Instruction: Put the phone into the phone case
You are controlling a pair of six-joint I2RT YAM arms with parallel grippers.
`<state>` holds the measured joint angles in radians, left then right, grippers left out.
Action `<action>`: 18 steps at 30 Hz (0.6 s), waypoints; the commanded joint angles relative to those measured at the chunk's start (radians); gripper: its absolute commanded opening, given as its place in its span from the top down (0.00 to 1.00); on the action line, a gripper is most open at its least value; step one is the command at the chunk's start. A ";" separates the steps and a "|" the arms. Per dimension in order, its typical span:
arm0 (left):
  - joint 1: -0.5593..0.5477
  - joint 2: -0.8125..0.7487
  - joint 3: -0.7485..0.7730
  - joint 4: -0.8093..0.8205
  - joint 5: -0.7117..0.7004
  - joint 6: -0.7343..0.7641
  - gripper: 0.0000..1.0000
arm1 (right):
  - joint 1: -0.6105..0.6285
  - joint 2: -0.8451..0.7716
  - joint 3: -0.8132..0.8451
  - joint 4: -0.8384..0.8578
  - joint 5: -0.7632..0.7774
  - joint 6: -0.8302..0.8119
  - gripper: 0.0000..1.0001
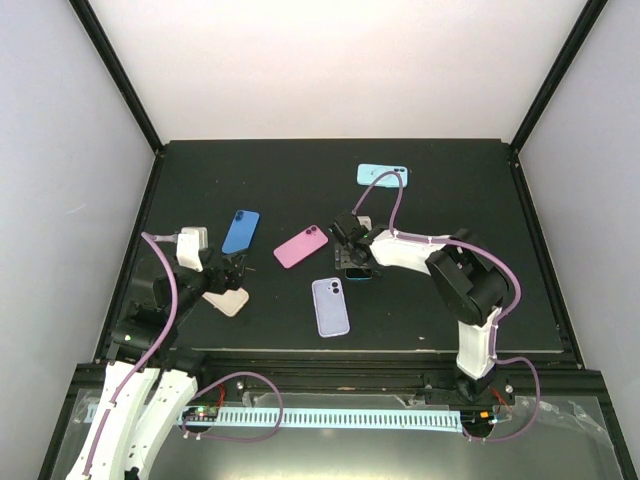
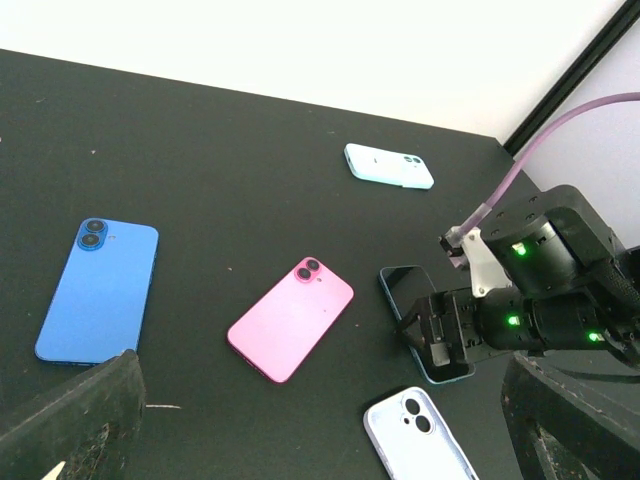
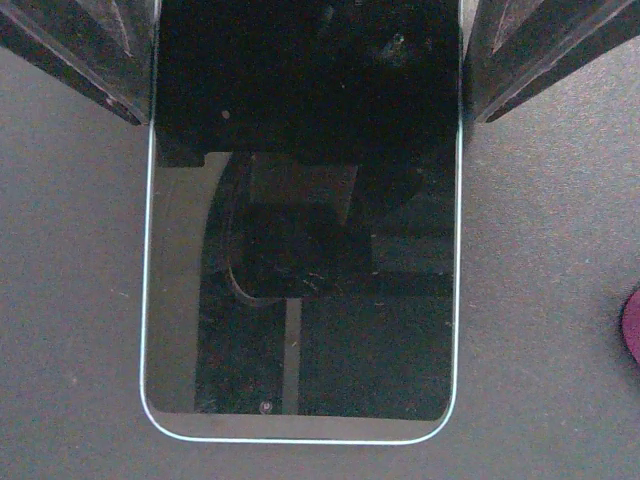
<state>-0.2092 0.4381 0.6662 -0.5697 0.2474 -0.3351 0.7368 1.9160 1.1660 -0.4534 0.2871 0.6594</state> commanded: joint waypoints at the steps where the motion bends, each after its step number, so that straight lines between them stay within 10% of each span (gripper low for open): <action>1: -0.002 -0.011 0.010 0.013 0.002 0.007 0.01 | -0.009 0.031 -0.011 0.010 0.000 -0.007 0.19; 18: -0.002 0.007 0.005 0.013 -0.001 -0.001 0.01 | -0.009 -0.152 -0.154 0.007 0.004 -0.044 0.39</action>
<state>-0.2092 0.4385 0.6662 -0.5694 0.2474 -0.3355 0.7341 1.8465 1.0733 -0.4274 0.2855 0.6365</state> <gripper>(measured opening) 0.990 0.741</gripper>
